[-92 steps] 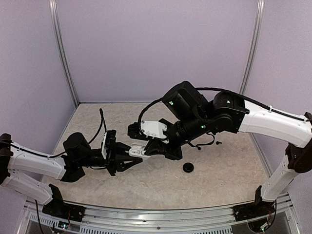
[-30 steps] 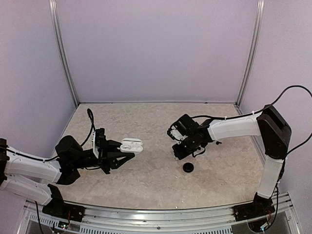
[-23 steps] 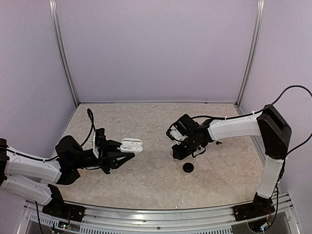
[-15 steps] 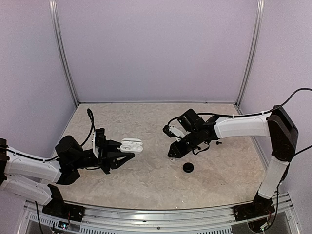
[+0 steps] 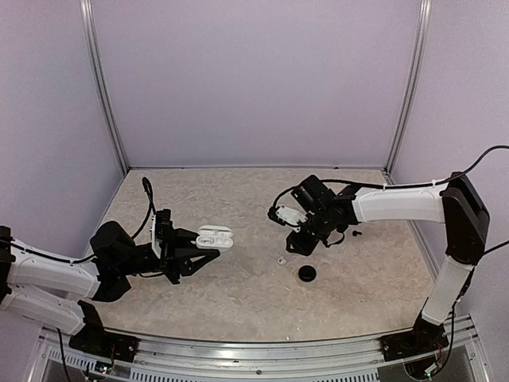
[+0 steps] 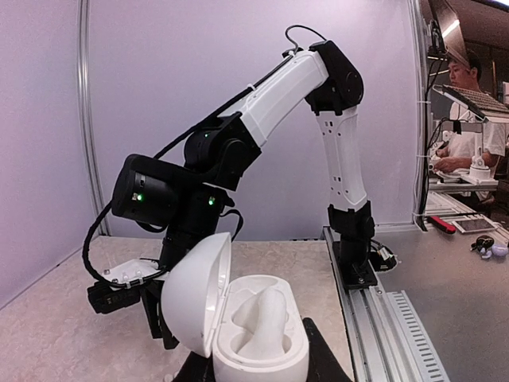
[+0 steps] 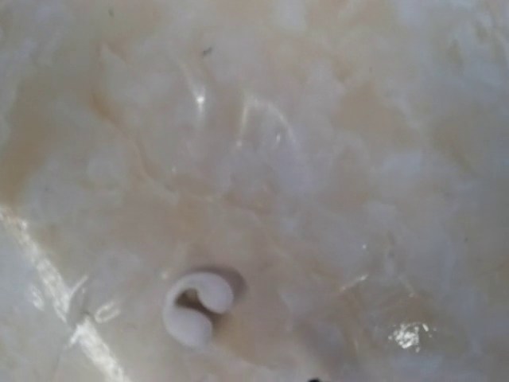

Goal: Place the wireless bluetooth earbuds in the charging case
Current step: Move the right earbud to the center of the board.

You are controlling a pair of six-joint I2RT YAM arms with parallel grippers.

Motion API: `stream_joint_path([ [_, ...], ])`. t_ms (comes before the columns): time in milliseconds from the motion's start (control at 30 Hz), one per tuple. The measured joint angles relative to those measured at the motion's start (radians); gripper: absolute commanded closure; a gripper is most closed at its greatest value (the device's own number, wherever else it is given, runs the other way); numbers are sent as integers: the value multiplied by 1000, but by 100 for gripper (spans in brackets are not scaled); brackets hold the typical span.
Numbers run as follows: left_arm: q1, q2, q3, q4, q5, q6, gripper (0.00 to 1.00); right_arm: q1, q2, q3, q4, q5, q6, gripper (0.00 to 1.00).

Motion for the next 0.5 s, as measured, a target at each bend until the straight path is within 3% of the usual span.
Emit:
stream_joint_path([
  [500, 0, 0, 0, 0, 0, 0, 100, 0, 85, -28, 25, -3, -40, 39],
])
